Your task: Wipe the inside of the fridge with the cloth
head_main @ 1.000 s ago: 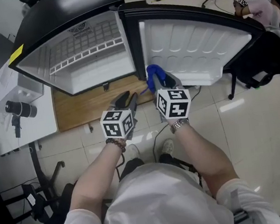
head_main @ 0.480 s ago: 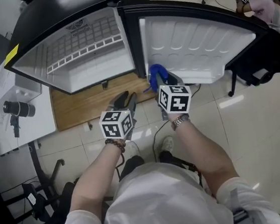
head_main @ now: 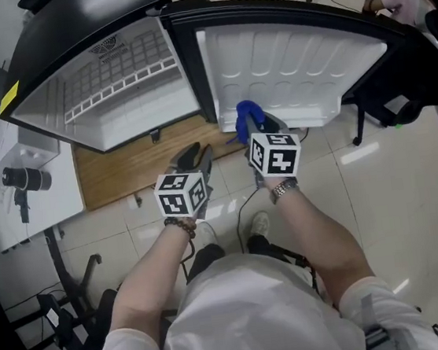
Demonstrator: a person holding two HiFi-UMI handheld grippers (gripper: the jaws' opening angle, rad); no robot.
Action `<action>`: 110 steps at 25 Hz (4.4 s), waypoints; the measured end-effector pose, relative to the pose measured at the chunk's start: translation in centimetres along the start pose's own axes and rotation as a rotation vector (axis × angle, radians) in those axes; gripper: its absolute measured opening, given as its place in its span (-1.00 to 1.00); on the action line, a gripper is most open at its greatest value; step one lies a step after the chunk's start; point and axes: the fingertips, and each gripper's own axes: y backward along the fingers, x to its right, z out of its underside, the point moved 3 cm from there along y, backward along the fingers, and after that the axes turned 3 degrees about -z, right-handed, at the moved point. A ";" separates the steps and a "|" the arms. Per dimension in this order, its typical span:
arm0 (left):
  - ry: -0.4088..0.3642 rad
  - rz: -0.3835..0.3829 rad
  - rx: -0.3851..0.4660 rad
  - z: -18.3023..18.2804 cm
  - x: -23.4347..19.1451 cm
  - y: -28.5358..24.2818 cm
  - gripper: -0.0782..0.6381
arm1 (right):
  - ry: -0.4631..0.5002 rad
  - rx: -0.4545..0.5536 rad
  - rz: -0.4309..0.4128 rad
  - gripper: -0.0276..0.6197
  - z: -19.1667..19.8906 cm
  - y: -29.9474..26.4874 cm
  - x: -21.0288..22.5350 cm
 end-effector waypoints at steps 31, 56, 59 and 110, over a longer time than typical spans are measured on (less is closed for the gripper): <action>0.103 0.095 -0.039 0.4 7.0 -6.4 -0.42 | -0.028 0.041 0.216 -0.63 -0.9 7.7 14.4; 0.375 0.095 -0.011 -0.2 6.5 -9.2 -0.32 | 0.014 0.058 0.244 -0.63 -1.6 10.0 16.9; 0.439 0.096 0.014 -0.2 6.0 -9.4 -0.32 | 0.024 0.060 0.236 -0.63 -1.8 10.0 16.8; 0.725 0.520 0.156 -3.4 4.0 -5.3 -0.56 | 0.184 0.124 -0.094 -0.63 -3.7 7.3 -4.7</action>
